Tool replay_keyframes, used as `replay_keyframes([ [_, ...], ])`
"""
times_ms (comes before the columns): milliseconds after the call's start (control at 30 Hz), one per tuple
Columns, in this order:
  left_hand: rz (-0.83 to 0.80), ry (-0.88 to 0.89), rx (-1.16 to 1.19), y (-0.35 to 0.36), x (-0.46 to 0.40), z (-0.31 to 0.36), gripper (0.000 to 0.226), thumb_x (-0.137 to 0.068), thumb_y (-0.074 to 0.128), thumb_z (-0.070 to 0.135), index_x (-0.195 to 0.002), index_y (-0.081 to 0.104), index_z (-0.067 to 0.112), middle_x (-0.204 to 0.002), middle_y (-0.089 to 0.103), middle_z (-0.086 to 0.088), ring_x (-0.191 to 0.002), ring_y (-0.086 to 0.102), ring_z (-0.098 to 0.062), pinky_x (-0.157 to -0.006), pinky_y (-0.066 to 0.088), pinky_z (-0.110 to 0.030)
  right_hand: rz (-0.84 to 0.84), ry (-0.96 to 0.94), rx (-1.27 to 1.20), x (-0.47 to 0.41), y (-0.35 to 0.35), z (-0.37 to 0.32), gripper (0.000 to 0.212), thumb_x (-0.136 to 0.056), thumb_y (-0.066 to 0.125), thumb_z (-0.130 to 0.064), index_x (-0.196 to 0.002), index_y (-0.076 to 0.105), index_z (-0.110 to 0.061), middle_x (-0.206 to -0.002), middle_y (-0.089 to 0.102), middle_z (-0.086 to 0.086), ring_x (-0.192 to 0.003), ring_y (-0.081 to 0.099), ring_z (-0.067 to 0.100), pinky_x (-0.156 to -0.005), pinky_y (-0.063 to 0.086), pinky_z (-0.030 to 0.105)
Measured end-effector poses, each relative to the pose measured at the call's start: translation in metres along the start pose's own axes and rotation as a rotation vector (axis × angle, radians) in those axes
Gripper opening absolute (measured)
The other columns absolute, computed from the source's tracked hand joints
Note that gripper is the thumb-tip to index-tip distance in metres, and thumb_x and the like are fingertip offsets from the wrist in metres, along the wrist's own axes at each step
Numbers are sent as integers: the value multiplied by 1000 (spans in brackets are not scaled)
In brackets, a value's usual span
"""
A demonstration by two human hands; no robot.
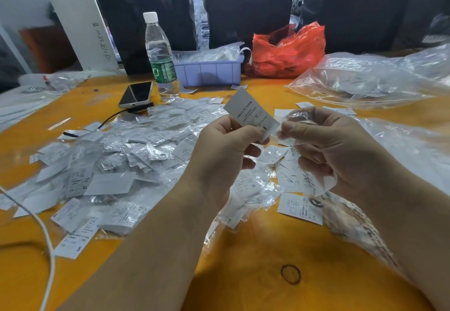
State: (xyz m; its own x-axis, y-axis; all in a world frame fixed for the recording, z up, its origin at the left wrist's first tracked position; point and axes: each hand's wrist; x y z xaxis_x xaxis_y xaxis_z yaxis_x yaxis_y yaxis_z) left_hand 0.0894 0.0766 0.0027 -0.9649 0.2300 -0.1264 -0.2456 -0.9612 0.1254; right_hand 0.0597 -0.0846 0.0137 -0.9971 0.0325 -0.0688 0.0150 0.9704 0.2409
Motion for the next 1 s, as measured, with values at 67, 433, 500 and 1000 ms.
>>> replay_keyframes([
  [67,8,6,-22,0,0,0,13,-88,63,5,-98,67,11,-73,70,-1,-60,58,-9,-51,47,-20,-8,-3,9,0,0,-1,25,-69,73,-9,-90,60,-8,-67,66,8,-37,23,7,-32,23,14],
  [433,0,-22,-3,1,0,-1,11,-88,66,10,-98,69,13,-84,68,-1,-67,60,-9,-59,51,-24,0,-40,86,2,4,1,26,-65,74,-7,-89,63,-8,-74,70,10,-34,23,6,-37,19,17],
  [500,-14,-39,37,1,0,-1,9,-88,67,11,-96,69,14,-82,69,1,-67,60,-8,-59,52,-23,6,-52,103,3,5,1,30,-62,75,-9,-90,64,-8,-81,71,13,-33,24,6,-36,20,16],
  [1000,64,-32,105,7,1,-6,9,-85,70,12,-86,67,21,-74,70,9,-63,61,-3,-58,51,-18,51,-245,232,7,8,4,34,-71,77,3,-102,66,-4,-82,73,18,-39,54,0,-41,37,6],
])
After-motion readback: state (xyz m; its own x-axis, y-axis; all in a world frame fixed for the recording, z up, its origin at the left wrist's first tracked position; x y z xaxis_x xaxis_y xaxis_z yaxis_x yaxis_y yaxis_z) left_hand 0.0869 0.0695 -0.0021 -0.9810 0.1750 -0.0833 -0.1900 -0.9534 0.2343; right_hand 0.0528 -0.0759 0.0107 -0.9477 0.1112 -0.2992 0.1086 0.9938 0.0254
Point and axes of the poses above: each hand's wrist, its own x-axis away from the middle knuckle, its own y-axis out of the palm, z = x × y
